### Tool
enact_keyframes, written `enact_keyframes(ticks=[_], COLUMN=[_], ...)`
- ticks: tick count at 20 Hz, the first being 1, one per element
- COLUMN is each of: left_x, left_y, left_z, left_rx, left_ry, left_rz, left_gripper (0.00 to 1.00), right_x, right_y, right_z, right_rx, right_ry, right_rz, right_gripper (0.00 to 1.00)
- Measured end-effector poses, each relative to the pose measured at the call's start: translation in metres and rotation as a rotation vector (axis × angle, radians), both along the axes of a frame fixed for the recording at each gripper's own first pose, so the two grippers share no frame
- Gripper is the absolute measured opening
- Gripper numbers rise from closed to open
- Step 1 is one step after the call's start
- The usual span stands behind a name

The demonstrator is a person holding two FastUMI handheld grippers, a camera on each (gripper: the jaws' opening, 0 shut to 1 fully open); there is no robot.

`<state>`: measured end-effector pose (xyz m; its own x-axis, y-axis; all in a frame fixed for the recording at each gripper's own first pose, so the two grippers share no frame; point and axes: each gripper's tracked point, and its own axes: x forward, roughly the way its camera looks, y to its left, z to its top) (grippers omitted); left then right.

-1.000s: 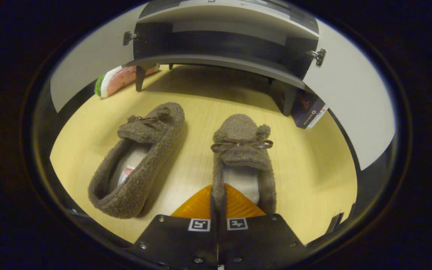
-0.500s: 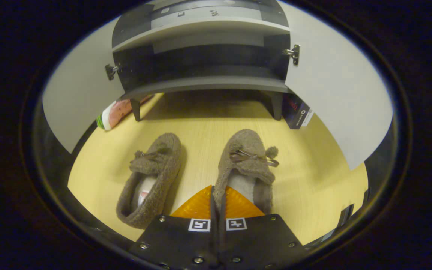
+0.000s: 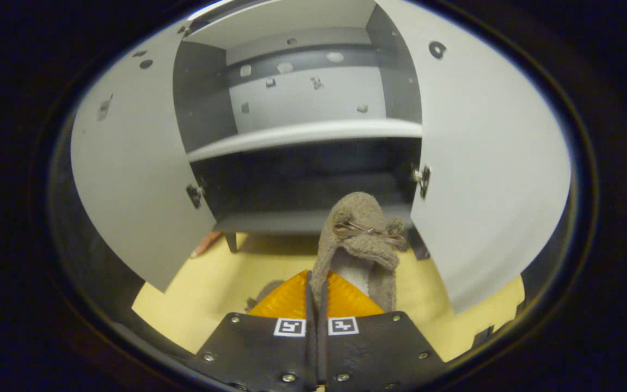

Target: Grab one shoe with the right hand and put it into the shoe cabinet, grab the other shoe with the left hand and put it into the shoe cabinet; then close the right door with the right hand and the left door with the left hand.

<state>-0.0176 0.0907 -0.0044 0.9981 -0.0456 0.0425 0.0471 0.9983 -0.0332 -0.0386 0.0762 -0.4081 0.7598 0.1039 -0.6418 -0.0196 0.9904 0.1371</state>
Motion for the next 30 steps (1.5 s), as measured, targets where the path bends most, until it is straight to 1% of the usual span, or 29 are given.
enact_keyframes(ticks=[3,6,10,14,17,19,21,22,23,24,26,30], left_x=[0.0,0.0,0.001,0.001,0.001,0.001,0.001,0.001,0.002,0.002,0.002,0.002], left_y=[0.0,0.0,0.0,0.0,-0.001,0.0,0.0,0.001,0.001,0.001,0.001,0.001], left_z=[0.001,0.001,0.001,0.001,0.002,0.002,0.002,0.002,0.003,0.003,0.003,0.004], left_rx=[-0.002,-0.007,-0.009,-0.012,-0.013,-0.014,-0.012,-0.01,-0.011,-0.011,-0.009,-0.012], left_ry=[-0.003,-0.005,-0.007,-0.01,-0.015,-0.017,-0.018,-0.021,-0.023,-0.026,-0.029,-0.032], left_rz=[0.001,0.0,-0.001,-0.004,-0.008,-0.008,-0.005,-0.003,0.0,0.002,0.007,0.008], left_gripper=[0.95,0.96,0.95,0.95,0.95,0.95,0.95,0.94,0.98,0.94,0.94,0.94], right_x=[0.043,0.085,0.143,0.202,0.242,0.267,0.284,0.29,0.294,0.296,0.299,0.308], right_y=[-0.001,0.0,-0.007,-0.009,-0.01,-0.012,-0.016,-0.017,-0.019,-0.022,-0.021,-0.016], right_z=[0.058,0.101,0.128,0.141,0.141,0.13,0.115,0.105,0.094,0.082,0.068,0.062], right_rx=[-0.017,-0.009,-0.081,-0.131,-0.172,-0.201,-0.229,-0.235,-0.244,-0.251,-0.253,-0.224], right_ry=[-0.127,-0.208,-0.268,-0.295,-0.298,-0.286,-0.256,-0.238,-0.212,-0.186,-0.148,-0.139], right_rz=[0.012,0.029,0.078,0.107,0.122,0.125,0.127,0.125,0.126,0.127,0.139,0.122], right_gripper=[0.01,0.0,0.01,0.01,0.01,0.01,0.01,0.01,0.01,0.01,0.01,0.01])
